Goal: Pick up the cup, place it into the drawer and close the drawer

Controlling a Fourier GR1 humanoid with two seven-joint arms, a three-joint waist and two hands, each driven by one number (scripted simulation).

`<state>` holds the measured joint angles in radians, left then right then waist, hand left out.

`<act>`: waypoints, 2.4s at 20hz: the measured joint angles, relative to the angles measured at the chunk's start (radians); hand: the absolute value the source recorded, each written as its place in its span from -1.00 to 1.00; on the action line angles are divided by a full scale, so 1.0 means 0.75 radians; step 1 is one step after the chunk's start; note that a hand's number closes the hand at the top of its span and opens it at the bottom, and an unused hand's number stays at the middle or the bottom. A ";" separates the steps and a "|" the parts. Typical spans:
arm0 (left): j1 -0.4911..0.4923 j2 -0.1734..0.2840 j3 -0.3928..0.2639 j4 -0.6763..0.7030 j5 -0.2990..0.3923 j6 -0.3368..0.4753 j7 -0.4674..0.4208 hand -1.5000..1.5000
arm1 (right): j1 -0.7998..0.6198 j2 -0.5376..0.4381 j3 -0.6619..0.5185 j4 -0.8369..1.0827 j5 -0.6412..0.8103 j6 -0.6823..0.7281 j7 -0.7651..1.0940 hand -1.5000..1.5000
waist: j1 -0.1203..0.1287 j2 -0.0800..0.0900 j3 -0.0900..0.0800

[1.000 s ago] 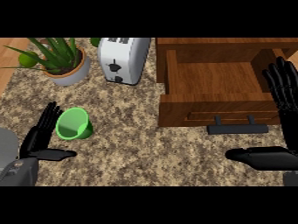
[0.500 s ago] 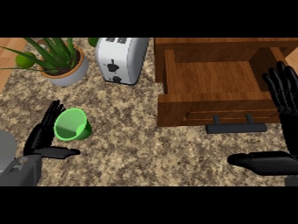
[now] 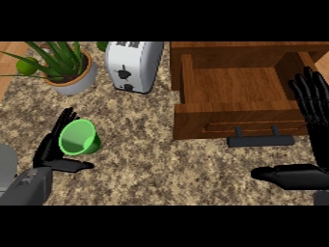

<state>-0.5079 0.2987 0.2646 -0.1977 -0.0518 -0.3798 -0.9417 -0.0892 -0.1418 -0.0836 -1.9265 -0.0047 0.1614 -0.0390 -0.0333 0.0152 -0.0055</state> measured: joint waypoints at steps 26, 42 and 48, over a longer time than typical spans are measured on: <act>0.027 -0.116 0.116 -0.145 0.203 -0.075 -0.035 1.00 | 0.019 0.000 -0.015 0.032 0.007 0.005 -0.024 -1.00 | 0.018 -0.007 0.002; -0.090 -0.198 0.075 -0.511 0.279 0.042 0.055 1.00 | 0.052 -0.023 -0.070 0.020 -0.019 0.020 -0.016 -1.00 | 0.047 -0.026 0.008; -0.149 -0.303 -0.031 -0.829 0.267 0.178 0.252 1.00 | 0.044 -0.051 -0.112 0.017 -0.056 0.039 0.009 -1.00 | 0.057 -0.030 0.009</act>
<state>-0.6195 0.0714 0.2413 -0.8197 0.1488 -0.2465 -0.7530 -0.0560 -0.1801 -0.1676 -1.9141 -0.0471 0.1907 -0.0325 0.0091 -0.0076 0.0013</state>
